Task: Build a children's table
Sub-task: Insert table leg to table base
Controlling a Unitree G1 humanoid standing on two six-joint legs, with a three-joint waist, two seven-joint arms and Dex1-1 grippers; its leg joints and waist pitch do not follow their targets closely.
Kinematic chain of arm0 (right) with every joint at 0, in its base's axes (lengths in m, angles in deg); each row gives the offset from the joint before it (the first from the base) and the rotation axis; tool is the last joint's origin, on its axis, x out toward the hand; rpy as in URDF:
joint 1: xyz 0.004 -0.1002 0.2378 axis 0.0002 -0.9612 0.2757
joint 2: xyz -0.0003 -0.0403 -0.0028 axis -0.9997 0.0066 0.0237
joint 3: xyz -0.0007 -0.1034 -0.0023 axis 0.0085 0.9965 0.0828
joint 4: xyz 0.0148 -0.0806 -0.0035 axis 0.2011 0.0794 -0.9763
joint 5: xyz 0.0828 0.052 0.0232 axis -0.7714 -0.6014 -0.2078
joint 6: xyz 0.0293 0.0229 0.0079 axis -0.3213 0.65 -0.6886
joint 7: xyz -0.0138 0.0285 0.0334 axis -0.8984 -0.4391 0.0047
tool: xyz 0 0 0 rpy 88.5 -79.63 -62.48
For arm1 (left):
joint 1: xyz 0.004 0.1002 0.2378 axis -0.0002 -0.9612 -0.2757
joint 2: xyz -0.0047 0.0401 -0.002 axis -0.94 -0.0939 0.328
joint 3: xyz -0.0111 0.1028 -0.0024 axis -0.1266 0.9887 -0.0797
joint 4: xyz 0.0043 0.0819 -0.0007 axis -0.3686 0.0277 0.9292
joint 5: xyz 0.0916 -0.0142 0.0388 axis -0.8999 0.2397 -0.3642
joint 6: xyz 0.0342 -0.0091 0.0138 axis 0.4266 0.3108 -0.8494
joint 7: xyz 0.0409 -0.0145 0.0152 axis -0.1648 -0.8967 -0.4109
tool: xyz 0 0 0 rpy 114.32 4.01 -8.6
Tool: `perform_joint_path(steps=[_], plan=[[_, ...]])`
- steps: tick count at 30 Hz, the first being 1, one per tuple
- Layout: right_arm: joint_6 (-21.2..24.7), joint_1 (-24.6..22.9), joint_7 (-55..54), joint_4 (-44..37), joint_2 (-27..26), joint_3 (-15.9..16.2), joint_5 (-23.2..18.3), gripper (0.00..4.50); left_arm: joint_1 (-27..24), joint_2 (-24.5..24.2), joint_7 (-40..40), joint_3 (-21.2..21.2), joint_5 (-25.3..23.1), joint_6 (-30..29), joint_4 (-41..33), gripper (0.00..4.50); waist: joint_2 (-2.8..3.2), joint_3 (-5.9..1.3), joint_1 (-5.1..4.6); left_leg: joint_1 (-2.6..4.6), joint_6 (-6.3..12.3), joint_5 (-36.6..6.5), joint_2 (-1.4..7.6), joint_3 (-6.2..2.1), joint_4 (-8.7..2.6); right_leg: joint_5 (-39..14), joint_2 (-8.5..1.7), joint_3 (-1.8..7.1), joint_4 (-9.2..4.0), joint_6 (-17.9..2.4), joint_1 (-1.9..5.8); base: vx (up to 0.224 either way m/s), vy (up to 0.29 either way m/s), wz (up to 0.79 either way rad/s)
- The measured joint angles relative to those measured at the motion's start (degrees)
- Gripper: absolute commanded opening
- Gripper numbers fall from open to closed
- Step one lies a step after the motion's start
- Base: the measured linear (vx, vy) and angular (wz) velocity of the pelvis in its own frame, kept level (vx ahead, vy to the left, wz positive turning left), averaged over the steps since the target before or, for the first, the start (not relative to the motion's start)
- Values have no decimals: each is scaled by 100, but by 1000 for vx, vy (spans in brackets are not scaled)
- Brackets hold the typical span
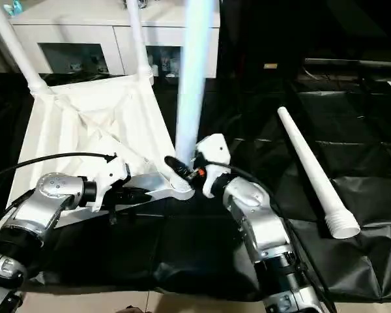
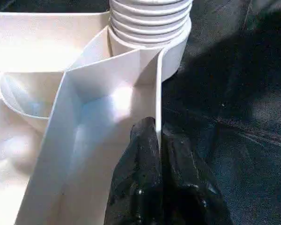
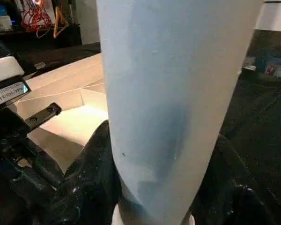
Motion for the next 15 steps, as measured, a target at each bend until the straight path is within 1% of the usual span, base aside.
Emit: perform_joint_path(steps=[2,4,6,11,15], plan=[[172,45,64,-70,52,39,-16,182,-12,-22,-27,-3,26,-16,-9,0,2,0,-1,5,0,0,0,3,-9,0,0,0,-6,0,1,0,0,0],[404,180,247,-71,143,67,-48,182,-19,-39,-66,-18,34,-35,-13,0,2,0,-3,11,-3,2,0,7,-24,0,0,0,-15,0,3,0,0,0],[536,301,373,-23,201,102,-52,182,-38,-43,-79,-19,37,-53,-46,0,0,0,-2,26,-10,7,0,14,-47,0,0,0,-29,0,13,0,0,0],[594,744,673,441,231,168,-11,182,-88,-80,-75,-61,41,-89,-106,0,-1,-2,-13,40,-11,8,1,28,-64,-1,1,4,-35,0,17,0,0,0],[615,890,754,642,232,179,-6,182,-102,-72,-33,-70,38,-130,-107,0,-11,1,-32,66,-11,8,2,50,-64,0,1,29,-35,0,32,0,0,0]])
